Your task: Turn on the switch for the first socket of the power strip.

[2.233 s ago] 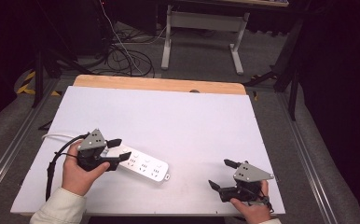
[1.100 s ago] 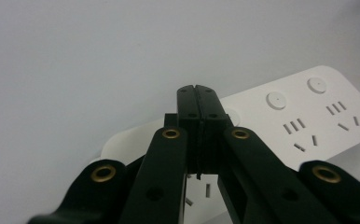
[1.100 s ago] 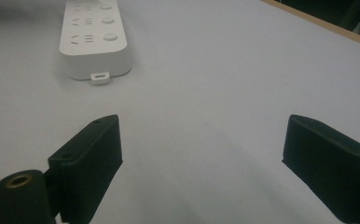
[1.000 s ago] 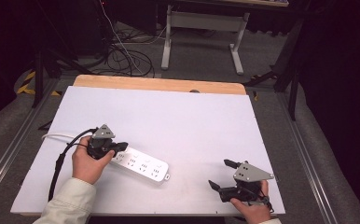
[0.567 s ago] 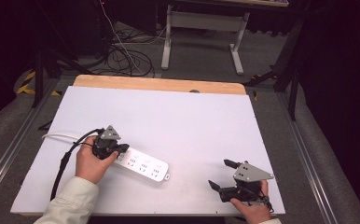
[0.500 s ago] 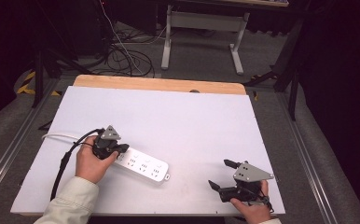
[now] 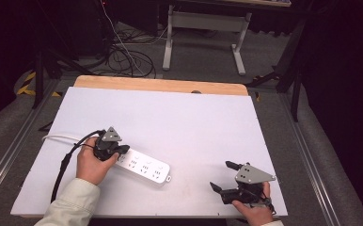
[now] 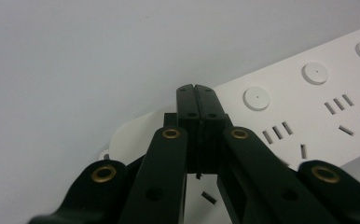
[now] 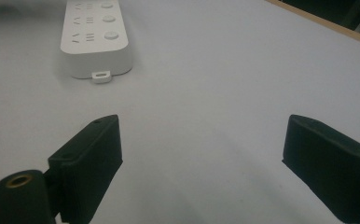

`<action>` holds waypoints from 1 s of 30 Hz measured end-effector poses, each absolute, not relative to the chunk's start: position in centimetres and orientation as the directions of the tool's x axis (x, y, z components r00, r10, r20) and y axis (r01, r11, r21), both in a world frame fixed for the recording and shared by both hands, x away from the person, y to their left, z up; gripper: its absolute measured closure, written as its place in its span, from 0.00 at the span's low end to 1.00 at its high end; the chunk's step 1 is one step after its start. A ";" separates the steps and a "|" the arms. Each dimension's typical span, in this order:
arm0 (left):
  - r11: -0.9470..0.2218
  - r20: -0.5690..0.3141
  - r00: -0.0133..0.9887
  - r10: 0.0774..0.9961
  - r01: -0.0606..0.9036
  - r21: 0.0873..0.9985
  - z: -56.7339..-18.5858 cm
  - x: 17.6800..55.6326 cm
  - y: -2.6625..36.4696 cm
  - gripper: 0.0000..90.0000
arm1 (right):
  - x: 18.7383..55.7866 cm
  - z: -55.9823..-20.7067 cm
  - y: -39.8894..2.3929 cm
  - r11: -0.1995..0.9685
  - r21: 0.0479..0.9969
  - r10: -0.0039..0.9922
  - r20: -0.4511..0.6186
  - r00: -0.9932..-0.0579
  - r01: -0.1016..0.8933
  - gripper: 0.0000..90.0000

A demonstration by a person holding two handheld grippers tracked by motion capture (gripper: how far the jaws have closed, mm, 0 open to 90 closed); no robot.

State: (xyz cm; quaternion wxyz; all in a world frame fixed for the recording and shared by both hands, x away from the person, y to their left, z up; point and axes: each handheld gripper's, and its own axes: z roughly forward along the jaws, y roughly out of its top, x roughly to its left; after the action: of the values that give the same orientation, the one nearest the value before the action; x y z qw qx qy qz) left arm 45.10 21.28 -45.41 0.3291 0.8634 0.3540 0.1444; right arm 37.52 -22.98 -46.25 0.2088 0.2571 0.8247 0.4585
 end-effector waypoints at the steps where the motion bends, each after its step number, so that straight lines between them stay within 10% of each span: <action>1: -0.536 0.019 0.709 0.705 0.515 0.669 -45.4 45.1 21.3 1.00 | 37.5 -46.2 -23.0 0.447 0.864 0.616 -0.108 -0.780 0.233 0.14; 30: -0.535 0.040 0.702 0.711 0.504 0.678 -45.9 44.7 21.1 1.00 | 37.5 -46.3 -22.8 0.454 0.861 0.609 -0.110 -0.786 0.231 0.14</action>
State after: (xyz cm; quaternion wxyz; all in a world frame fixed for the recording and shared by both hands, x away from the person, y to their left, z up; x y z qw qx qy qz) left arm 44.73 21.05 -45.87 0.3289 0.8619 0.3523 0.1577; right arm 37.46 -22.76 -46.33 0.2068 0.2537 0.8271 0.4570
